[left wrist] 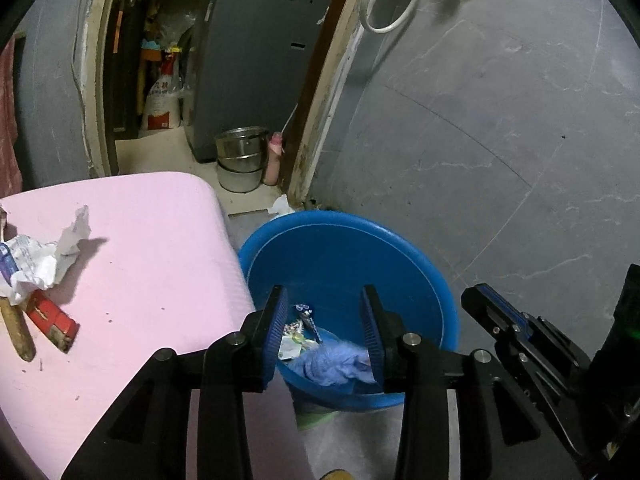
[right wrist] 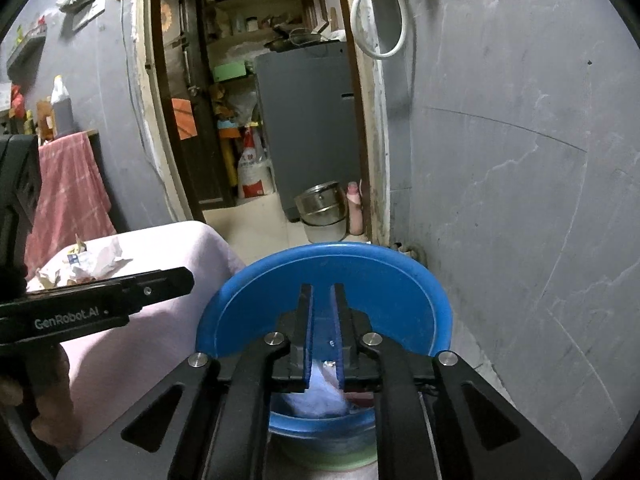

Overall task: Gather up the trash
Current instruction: 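Open both grippers to drop the towel and red wrapper into the basin, then move both tools back over the table toward the remaining trash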

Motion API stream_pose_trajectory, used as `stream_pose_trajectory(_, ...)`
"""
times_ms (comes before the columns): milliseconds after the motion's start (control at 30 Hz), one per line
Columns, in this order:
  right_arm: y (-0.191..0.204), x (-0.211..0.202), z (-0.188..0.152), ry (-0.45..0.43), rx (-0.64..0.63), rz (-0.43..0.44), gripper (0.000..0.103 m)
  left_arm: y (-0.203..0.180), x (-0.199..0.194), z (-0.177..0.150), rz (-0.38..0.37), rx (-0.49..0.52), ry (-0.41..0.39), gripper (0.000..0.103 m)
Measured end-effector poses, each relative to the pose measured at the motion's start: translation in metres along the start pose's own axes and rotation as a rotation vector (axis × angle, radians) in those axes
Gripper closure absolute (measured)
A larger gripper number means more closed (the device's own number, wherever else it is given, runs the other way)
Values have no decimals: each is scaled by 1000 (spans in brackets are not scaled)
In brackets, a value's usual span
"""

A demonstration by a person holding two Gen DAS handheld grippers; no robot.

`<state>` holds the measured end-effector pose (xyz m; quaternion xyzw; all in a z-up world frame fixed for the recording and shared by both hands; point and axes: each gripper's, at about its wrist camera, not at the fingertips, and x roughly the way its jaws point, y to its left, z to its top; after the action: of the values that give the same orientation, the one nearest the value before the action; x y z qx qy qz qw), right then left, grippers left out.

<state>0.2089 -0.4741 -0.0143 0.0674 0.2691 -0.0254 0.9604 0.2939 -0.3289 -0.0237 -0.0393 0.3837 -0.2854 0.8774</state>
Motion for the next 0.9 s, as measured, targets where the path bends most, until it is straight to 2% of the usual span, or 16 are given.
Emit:
stream_pose_trajectory(33,2,-2,1,-6,-3,1,91,1,-3,-1,1,-3,-5,70)
stream_pose_trajectory(100,4,-5,1,-23,-10,-1,77,4,-10,-1,4,-6,-24,69)
stream_pose_trajectory(200,10,-13,5,-58,-25,2,76,9,-27,-1,16,-9,-73,63)
stream_pose_trajectory(400,26,-33,18,-152,-34,17,74,22,-69,8,63,15,-177,62)
stream_pose_trajectory(433,29,-37,20,-167,-33,25,72,24,-77,9,71,18,-196,59)
stream_pose_trajectory(500,37,-44,24,-197,-33,40,54,31,-95,11,89,17,-243,51)
stream_pose_trajectory(633,54,-57,31,-250,-41,76,49,45,-131,10,123,22,-321,43)
stream_pose_trajectory(667,59,-60,32,-262,-43,82,44,49,-141,9,136,23,-340,40)
stream_pose_trajectory(700,64,-65,33,-282,-41,92,35,52,-149,8,145,22,-357,34)
stream_pose_trajectory(733,68,-68,34,-294,-38,100,30,57,-158,6,154,19,-378,27)
stream_pose_trajectory(833,82,-78,37,-341,-28,128,20,70,-181,2,177,4,-430,19)
stream_pose_trajectory(900,91,-83,39,-372,-26,141,7,78,-196,-3,192,-7,-455,13)
